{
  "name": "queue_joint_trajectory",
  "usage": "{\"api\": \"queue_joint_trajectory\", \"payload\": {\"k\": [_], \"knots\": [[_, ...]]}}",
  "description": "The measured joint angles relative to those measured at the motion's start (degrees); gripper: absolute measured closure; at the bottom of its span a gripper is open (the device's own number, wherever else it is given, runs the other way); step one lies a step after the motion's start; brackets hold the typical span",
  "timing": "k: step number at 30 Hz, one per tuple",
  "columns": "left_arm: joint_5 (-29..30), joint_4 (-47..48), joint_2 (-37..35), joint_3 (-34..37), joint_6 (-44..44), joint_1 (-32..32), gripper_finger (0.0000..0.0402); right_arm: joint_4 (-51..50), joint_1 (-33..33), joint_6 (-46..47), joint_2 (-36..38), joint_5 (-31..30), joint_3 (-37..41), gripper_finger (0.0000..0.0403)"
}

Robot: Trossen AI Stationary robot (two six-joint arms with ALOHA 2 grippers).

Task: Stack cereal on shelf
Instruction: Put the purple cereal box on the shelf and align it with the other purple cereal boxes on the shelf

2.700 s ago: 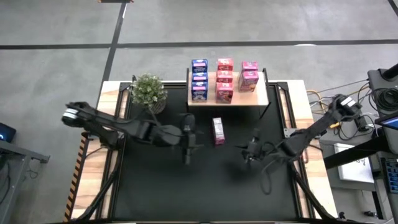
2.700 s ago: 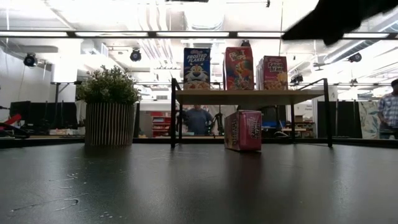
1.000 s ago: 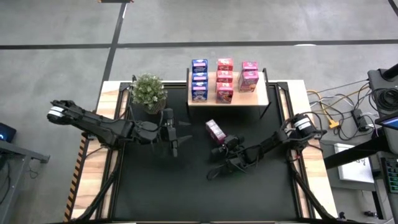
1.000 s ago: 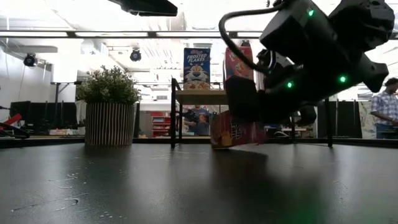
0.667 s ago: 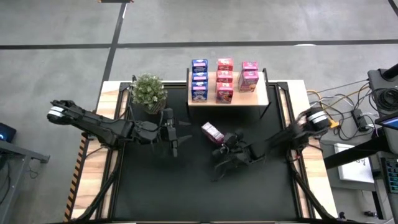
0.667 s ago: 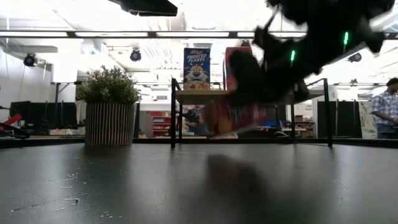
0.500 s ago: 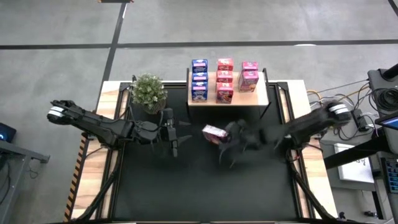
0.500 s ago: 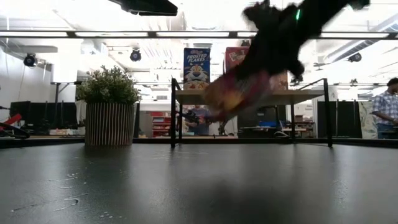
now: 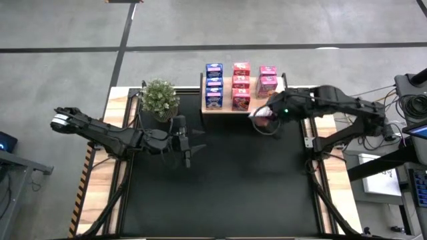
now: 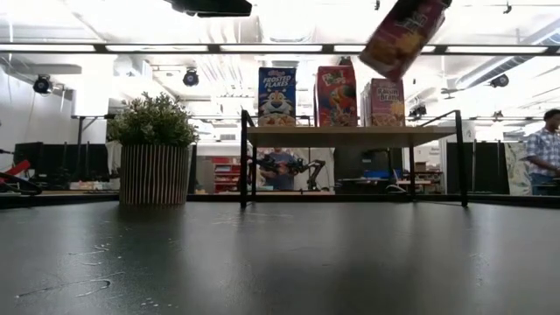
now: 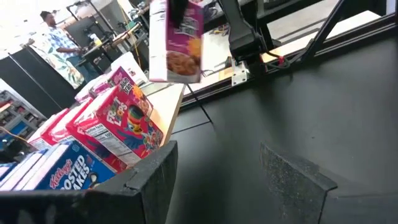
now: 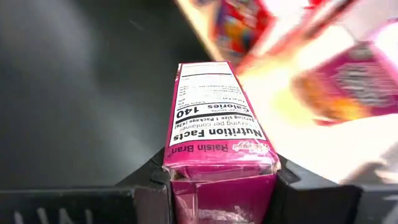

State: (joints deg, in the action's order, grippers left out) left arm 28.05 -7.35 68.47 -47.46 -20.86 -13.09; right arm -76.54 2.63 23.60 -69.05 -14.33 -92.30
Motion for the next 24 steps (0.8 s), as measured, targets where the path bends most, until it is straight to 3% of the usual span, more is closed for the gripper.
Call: {"api": "queue_joint_trajectory", "payload": {"k": [6,12,24], "knots": [[0.0,-0.64,0.0,-0.02,-0.8,0.08,0.0191,-13.71,4.91,-13.86,-7.31,-3.75,-10.43,0.0282],[0.0,-0.86,0.0,-0.02,-0.78,0.08,0.0191,-13.31,9.81,-30.14,-13.96,-3.67,-13.25,0.0286],[0.0,-0.81,0.0,-0.02,-0.11,0.08,0.0191,-13.44,16.19,-39.24,-19.53,-3.28,-15.74,0.0287]]}}
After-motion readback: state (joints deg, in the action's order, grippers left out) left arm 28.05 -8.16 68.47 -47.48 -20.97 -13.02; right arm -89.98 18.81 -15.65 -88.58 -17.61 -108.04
